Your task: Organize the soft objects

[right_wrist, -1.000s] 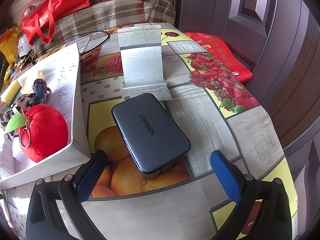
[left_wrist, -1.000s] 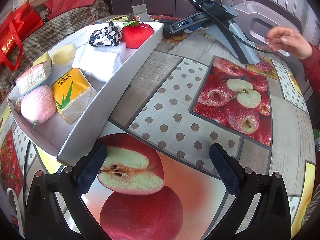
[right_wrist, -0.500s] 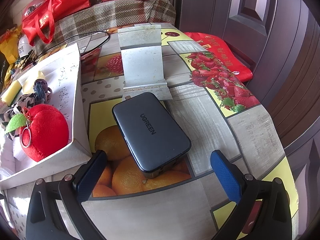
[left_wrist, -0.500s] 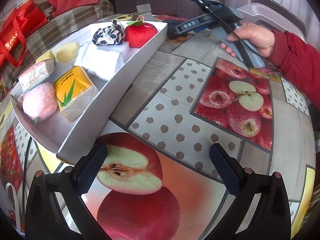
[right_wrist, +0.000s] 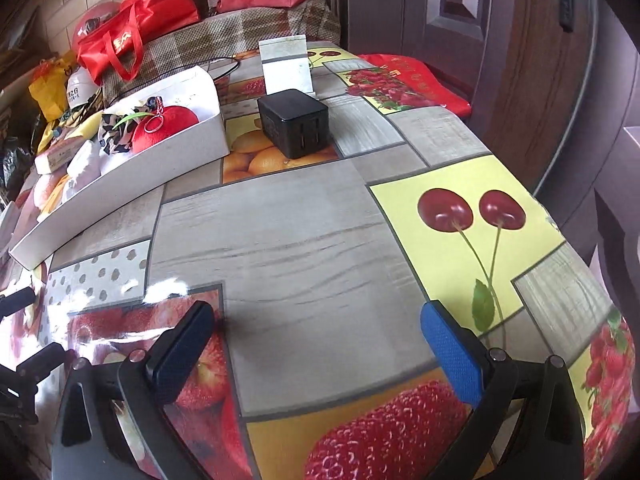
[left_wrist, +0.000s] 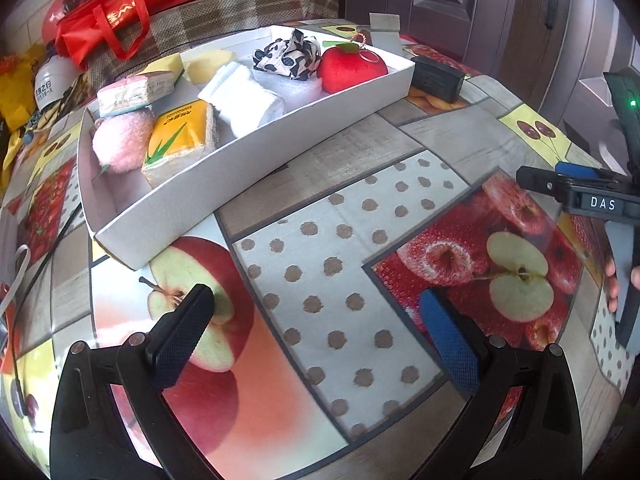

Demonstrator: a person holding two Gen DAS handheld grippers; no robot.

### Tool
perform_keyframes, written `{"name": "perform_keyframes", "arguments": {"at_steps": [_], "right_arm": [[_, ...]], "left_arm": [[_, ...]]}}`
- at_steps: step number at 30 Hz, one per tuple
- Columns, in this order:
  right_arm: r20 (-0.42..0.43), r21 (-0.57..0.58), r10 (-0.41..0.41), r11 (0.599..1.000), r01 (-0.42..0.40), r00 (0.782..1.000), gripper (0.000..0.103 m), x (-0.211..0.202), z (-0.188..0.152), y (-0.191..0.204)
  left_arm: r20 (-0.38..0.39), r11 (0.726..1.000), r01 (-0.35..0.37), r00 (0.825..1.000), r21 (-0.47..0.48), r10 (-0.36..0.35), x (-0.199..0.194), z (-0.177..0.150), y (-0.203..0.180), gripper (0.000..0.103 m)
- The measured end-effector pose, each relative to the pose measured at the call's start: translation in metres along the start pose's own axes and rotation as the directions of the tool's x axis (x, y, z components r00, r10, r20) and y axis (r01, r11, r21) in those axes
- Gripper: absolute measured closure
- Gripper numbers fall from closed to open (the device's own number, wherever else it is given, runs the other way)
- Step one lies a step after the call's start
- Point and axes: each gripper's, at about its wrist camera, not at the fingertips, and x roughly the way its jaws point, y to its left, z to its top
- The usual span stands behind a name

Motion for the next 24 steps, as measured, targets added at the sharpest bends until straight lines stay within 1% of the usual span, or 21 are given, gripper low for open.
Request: {"name": "perform_keyframes", "arguments": {"at_steps": [2,5,7,10,12,14,21,24], "right_arm": [[-0.008,0.018,-0.016,1.000,0.016,1.000,0.000,0.002,0.001,-0.002],[-0.023,-0.019,-0.057,0.998,0.056,0.998,0.000,0.009,0.007,0.006],[-0.028,-0.044,-0.047,0.998,0.046,0.998,0.000,0.016,0.015,0.012],[-0.025,-0.059,-0.040,0.997,0.039,0.999,0.000,0.023,0.023,0.017],[-0.021,-0.068,-0.026,0.997,0.024,0.999,0.000,0.031,0.031,0.021],[-0.018,-0.054,-0.039,0.998,0.038,0.999,0.000,0.033,0.034,0.024],[-0.007,-0.034,-0.041,0.999,0.040,0.999,0.000,0.023,0.018,0.032],[-0.009,-0.016,-0.050,0.999,0.050,0.999,0.000,0.018,0.013,0.031]], "left_arm": [[0.004,1.000,0.000,1.000,-0.012,0.000,0.002,0.004,-0.004,0.000],[0.006,0.999,-0.014,1.000,-0.034,0.015,0.006,0.011,-0.007,0.000],[0.004,0.998,-0.038,0.999,-0.058,0.038,0.009,0.015,-0.008,0.000],[0.007,0.997,-0.039,0.999,-0.064,0.040,0.010,0.015,-0.008,0.000],[0.005,0.994,-0.062,0.998,-0.088,0.062,0.014,0.020,-0.010,0.000],[0.004,0.991,-0.079,0.997,-0.109,0.080,0.016,0.023,-0.013,0.000],[0.005,0.988,-0.083,0.996,-0.128,0.084,0.015,0.023,-0.011,0.000],[0.000,0.984,-0.099,0.995,-0.149,0.100,0.015,0.023,-0.014,0.000]]}}
